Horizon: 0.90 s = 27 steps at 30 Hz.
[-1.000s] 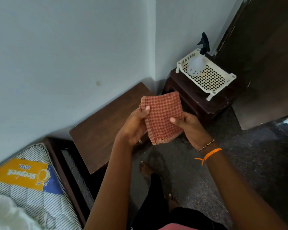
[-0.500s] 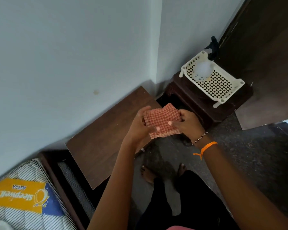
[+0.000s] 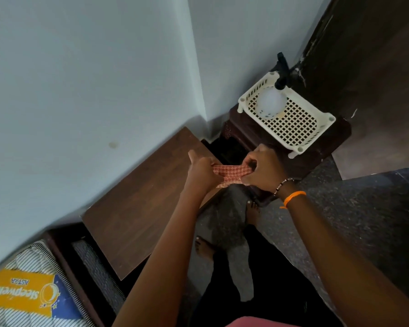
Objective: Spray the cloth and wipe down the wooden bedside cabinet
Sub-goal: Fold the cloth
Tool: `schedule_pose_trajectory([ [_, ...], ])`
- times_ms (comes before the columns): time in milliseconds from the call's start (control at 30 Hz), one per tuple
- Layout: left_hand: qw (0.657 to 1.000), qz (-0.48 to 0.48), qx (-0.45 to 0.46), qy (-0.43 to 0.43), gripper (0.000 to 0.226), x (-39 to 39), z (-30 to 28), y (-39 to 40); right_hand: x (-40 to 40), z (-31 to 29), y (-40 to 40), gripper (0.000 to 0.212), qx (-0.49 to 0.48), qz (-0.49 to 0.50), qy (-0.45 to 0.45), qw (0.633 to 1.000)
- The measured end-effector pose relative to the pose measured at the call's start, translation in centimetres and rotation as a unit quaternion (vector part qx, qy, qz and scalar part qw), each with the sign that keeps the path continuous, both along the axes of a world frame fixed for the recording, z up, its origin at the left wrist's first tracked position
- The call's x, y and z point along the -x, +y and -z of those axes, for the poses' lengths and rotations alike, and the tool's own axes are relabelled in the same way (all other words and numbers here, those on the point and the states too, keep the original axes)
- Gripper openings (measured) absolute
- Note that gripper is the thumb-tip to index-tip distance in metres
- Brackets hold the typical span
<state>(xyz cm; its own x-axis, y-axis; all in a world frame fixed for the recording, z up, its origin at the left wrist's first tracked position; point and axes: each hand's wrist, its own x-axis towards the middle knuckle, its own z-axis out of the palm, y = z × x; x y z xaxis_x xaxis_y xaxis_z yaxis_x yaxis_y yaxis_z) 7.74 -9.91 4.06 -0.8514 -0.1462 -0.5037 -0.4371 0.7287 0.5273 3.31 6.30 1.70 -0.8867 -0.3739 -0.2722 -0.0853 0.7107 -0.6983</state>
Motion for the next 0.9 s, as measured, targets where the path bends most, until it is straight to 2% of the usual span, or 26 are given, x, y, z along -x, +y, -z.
schedule_pose_trajectory([
  [133,0.999,0.031,-0.037,-0.015,0.034,4.0,1.2,2.8,3.1,1.1,4.2,0.019,0.134,0.068,-0.102,0.983],
  [233,0.983,-0.064,-0.166,-0.05,0.034,6.2,2.6,5.6,5.3,2.4,7.2,0.005,0.221,0.17,-0.154,0.948],
  [300,0.964,-0.143,-0.218,-0.045,0.02,7.5,3.8,7.9,6.7,3.7,9.0,0.014,0.226,0.233,-0.163,0.932],
  [433,0.902,-0.29,-0.306,-0.094,0.022,10.5,6.6,12.2,10.5,6.7,11.5,0.03,0.206,0.326,-0.192,0.903],
  [533,0.858,-0.31,-0.387,-0.134,0.022,13.1,8.2,14.6,13.8,8.0,13.3,0.023,0.22,0.352,-0.26,0.872],
  [600,0.852,-0.315,-0.401,-0.124,0.03,14.7,9.0,15.7,16.0,8.6,14.2,0.028,0.223,0.341,-0.257,0.877],
  [700,0.85,-0.335,-0.392,-0.112,0.049,17.5,10.2,17.0,18.8,10.2,14.9,0.032,0.166,0.297,-0.168,0.925],
  [767,0.883,-0.308,-0.341,-0.092,0.051,19.0,11.1,18.2,20.4,11.5,15.0,0.031,0.111,0.26,-0.1,0.954],
  [833,0.928,-0.265,-0.259,-0.044,0.042,19.9,12.0,19.3,21.6,12.6,14.8,0.027,0.093,0.219,-0.06,0.969],
  [900,0.954,-0.232,-0.187,-0.015,0.038,20.5,12.6,20.1,22.6,13.9,14.8,0.026,0.064,0.18,-0.031,0.981],
])
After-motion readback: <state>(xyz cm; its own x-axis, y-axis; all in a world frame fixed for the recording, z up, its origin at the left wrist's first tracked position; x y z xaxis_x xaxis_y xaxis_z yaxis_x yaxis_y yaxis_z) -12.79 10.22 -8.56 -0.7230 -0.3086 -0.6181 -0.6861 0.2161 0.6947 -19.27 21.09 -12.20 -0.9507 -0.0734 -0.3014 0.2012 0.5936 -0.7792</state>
